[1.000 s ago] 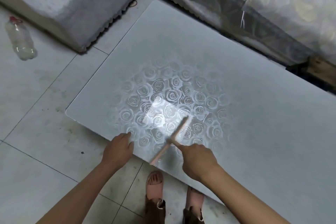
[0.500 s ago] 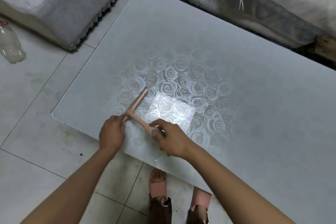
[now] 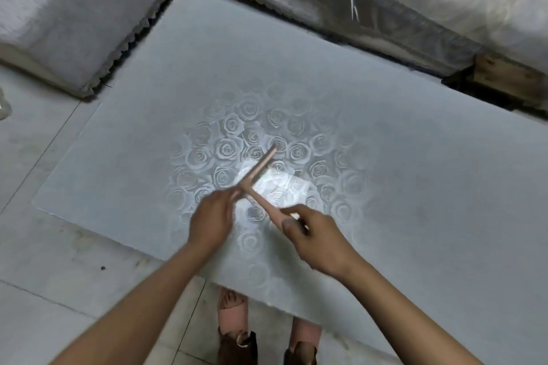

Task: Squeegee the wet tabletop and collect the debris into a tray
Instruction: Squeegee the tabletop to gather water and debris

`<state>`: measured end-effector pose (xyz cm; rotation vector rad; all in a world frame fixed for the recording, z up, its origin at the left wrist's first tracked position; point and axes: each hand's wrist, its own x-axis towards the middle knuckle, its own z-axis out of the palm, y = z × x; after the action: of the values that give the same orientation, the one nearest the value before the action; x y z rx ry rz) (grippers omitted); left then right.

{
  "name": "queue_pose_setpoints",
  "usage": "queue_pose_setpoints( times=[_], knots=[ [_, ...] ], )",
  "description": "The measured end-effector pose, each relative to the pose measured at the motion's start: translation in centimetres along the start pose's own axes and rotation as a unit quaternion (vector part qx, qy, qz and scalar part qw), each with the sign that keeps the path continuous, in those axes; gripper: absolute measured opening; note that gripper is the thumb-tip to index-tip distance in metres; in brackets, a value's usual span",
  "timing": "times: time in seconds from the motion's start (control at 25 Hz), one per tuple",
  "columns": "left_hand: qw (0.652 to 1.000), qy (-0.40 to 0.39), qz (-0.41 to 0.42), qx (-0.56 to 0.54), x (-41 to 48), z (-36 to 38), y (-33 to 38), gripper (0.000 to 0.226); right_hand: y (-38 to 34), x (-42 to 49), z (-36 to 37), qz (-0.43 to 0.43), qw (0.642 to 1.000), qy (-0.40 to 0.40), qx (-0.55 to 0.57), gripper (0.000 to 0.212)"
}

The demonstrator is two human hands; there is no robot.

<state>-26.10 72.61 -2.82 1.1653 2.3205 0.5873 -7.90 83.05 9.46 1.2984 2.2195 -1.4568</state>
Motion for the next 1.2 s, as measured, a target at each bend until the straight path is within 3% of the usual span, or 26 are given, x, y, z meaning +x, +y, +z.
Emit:
queue_pose_setpoints(
  times=[0.16,0.32,0.4,0.56,0.72,0.88,1.04,1.2],
  knots=[
    [0.999,0.008,0.013,0.041,8.7,1.2,1.2,0.033,0.6,5.7,-0.8,0.006,0.997,0.038,0.067,0.028],
    [0.997,0.018,0.046,0.059,5.5,4.7,2.2,0.03,5.8,1.7,1.0,0.015,0.992,0.039,0.118,0.026],
    [0.995,-0.03,0.073,0.058,0.9,5.7,2.8,0.036,8.1,-2.9,1.7,0.034,0.992,0.024,0.115,0.027],
    [0.988,-0.143,0.037,0.038,-4.0,5.5,5.3,0.033,8.5,-6.4,-0.6,0.037,0.998,0.003,0.051,0.028],
    [0.995,-0.046,0.073,0.045,4.7,3.9,9.8,0.031,6.7,-2.3,-6.3,-0.019,0.995,0.062,0.073,0.023],
    [0.989,-0.061,0.08,0.104,12.2,6.4,12.1,0.029,7.5,3.2,-7.9,0.078,0.971,0.075,0.212,0.026],
    [0.995,-0.025,0.088,0.032,6.6,9.2,11.7,0.027,10.5,-1.2,-3.8,0.048,0.983,0.092,0.149,0.036],
    [0.983,-0.135,0.115,0.036,-1.2,9.2,10.8,0.033,12.5,-8.4,-1.7,0.08,0.984,0.063,0.147,0.034]
  ],
)
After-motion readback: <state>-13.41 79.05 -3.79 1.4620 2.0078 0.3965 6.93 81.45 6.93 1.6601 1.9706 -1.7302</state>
